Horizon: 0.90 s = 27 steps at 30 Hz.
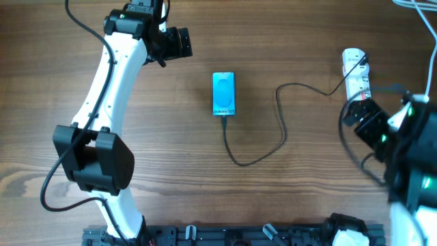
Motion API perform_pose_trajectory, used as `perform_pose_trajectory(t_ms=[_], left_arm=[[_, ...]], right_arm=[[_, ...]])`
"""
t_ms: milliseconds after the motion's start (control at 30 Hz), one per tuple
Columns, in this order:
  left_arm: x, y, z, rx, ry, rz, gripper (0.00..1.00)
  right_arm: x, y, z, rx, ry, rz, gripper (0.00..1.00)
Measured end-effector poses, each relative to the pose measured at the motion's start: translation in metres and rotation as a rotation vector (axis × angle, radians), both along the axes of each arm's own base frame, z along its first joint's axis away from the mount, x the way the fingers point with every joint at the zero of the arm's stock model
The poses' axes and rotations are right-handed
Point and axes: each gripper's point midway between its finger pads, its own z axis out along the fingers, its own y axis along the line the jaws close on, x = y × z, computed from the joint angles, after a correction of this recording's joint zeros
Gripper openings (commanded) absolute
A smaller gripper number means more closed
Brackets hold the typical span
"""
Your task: Plug charger to phone and switch on socket
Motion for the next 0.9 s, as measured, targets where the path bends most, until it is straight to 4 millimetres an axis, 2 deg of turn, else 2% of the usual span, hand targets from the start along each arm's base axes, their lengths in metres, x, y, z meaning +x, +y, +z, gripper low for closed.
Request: perform_pose_trajectory(t_ms=[100, 233, 433, 500, 667, 900], left_arm=[[0.0, 0.0, 0.0, 0.0, 0.0, 0.0, 1.0], [0.0, 0.001, 0.0, 0.003, -0.001, 0.001, 1.0], [0.0, 0.001, 0.0, 0.003, 0.0, 0.001, 1.0], [0.0, 0.001, 0.0, 0.003, -0.001, 0.001, 1.0], [0.0, 0.001, 0.0, 0.003, -0.001, 0.001, 1.0], [0.0, 0.001, 0.0, 0.003, 0.0, 0.001, 1.0]], right_arm=[[-0.004, 0.008, 0.007, -0.047, -0.205, 0.048, 1.0], [-0.006, 0.024, -0.004, -0.11, -0.377, 0.131, 1.0], [-0.011, 0.05, 0.005, -0.27, -0.668, 0.279, 1.0], [-0.011, 0.055, 0.004, -0.302, -0.727, 0.302, 1.0], [-0.012, 0.07, -0.017, -0.353, -0.795, 0.375, 1.0], [-0.01, 0.071, -0.026, -0.401, -0.824, 0.381, 1.0]])
